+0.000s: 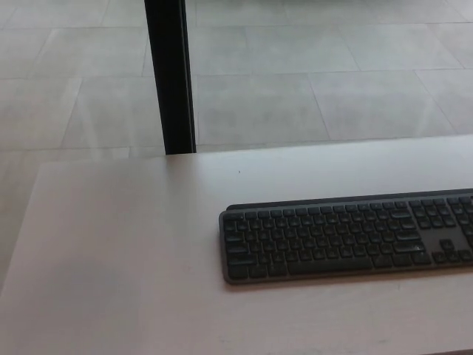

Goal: The robot uses its right fingers to click on the space key of the black keyboard placed on the center of the white desk.

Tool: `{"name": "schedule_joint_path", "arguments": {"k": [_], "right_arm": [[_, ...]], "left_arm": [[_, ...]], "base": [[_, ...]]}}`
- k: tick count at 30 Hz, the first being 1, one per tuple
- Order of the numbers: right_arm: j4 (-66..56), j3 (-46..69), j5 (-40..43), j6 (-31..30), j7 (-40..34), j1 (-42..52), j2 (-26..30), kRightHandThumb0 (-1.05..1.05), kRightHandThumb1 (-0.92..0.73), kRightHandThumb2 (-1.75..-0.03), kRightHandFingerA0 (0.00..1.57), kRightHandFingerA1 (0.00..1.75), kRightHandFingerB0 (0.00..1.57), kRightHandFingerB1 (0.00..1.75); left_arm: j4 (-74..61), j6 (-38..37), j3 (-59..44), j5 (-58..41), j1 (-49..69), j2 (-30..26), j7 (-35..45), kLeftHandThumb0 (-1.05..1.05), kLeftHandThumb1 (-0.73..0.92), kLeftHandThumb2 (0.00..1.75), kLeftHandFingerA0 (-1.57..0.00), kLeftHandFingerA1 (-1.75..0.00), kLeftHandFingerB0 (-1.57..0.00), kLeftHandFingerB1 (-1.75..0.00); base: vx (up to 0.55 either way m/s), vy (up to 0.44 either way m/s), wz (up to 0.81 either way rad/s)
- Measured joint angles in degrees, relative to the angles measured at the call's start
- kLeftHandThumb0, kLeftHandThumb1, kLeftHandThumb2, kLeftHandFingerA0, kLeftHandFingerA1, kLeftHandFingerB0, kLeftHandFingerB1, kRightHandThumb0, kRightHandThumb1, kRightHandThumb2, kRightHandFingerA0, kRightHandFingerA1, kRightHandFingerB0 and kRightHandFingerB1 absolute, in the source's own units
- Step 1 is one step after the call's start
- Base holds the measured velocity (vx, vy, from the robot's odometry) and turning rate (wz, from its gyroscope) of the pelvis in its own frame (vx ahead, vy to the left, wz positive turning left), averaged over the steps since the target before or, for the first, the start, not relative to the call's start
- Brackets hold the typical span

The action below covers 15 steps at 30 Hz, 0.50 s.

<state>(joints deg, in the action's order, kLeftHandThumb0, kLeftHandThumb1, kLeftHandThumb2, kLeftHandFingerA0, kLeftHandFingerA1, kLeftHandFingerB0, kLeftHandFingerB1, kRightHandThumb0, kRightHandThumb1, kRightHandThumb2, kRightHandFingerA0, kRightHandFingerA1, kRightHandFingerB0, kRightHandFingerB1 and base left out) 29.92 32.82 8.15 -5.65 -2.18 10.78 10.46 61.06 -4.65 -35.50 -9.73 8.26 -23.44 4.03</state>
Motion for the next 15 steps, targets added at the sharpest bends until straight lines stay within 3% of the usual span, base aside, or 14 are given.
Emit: {"name": "schedule_joint_path", "arguments": {"k": [1,2,3,7,8,10,13,14,15], "right_arm": [[-0.86,1.35,0.69,-0.38,-0.15,0.01,-0.04,-0.49,-0.31,-0.86,1.19,1.1,0.65,0.75],[-1.76,2.9,1.6,-0.91,-0.37,-0.01,-0.04,-0.45,-0.37,-0.72,1.24,1.07,0.67,0.71],[-1.93,4.13,2.21,-1.22,-0.54,-0.24,-0.01,-0.5,-0.28,-0.89,1.22,1.11,0.74,0.79],[-1.79,9.57,5.06,-3.86,-3.07,-2.89,1.23,-0.48,-0.3,-0.89,1.16,1.1,0.74,0.8],[-1.87,10.48,5.57,-4.5,-3.67,-3.47,1.61,-0.55,-0.31,-0.9,1.18,1.11,0.81,0.83],[-1.84,11.62,6.17,-5.8,-4.85,-4.61,2.86,-0.55,-0.32,-0.94,1.2,1.13,0.75,0.84],[-1.84,13.46,7.17,-7.06,-5.91,-6.0,4.93,-0.57,-0.33,-0.95,1.26,1.13,0.76,0.85],[-1.83,14.19,7.58,-7.64,-6.51,-6.72,5.71,-0.54,-0.34,-0.94,1.24,1.13,0.95,0.97],[-1.81,14.8,7.85,-8.08,-7.11,-7.47,6.29,-0.56,-0.34,-0.95,1.27,1.15,1.05,1.0]], "left_arm": [[0.45,0.0,-1.3,-0.62,-0.23,-0.17,0.09,-0.39,0.6,0.58,-0.71,-0.6,-0.6,-0.52],[0.92,0.0,-2.55,-1.34,-0.54,-0.42,0.19,-0.39,0.61,0.58,-0.72,-0.61,-0.62,-0.53],[1.21,-0.03,-3.33,-1.84,-0.76,-0.6,0.26,-0.4,0.61,0.58,-0.72,-0.61,-0.61,-0.53],[2.8,-0.75,-6.46,-4.43,-1.55,-1.49,0.76,-0.38,0.61,0.58,-0.72,-0.63,-0.6,-0.53],[2.98,-0.97,-6.71,-4.86,-1.7,-1.61,0.85,-0.42,0.61,0.58,-0.71,-0.62,-0.6,-0.53],[3.06,-1.38,-6.86,-5.34,-1.8,-1.62,1.01,-0.41,0.62,0.58,-0.66,-0.64,-0.56,-0.53],[3.35,-1.64,-7.39,-6.43,-1.88,-1.63,1.57,-0.38,0.63,0.58,-0.7,-0.64,-0.6,-0.54],[3.51,-1.73,-7.45,-6.74,-1.87,-1.63,1.63,-0.38,0.63,0.58,-0.7,-0.63,-0.59,-0.53],[3.64,-1.81,-7.45,-6.91,-1.85,-1.63,1.68,-0.39,0.61,0.57,-0.74,-0.64,-0.59,-0.53]], "base": [[0.0,0.0,0.0],[0.0,0.0,0.0],[0.0,0.0,0.0],[0.0,0.0,0.0],[0.0,0.0,0.0],[0.0,0.0,0.0],[0.0,0.0,0.0],[0.0,0.0,0.0],[0.0,0.0,0.0]]}}
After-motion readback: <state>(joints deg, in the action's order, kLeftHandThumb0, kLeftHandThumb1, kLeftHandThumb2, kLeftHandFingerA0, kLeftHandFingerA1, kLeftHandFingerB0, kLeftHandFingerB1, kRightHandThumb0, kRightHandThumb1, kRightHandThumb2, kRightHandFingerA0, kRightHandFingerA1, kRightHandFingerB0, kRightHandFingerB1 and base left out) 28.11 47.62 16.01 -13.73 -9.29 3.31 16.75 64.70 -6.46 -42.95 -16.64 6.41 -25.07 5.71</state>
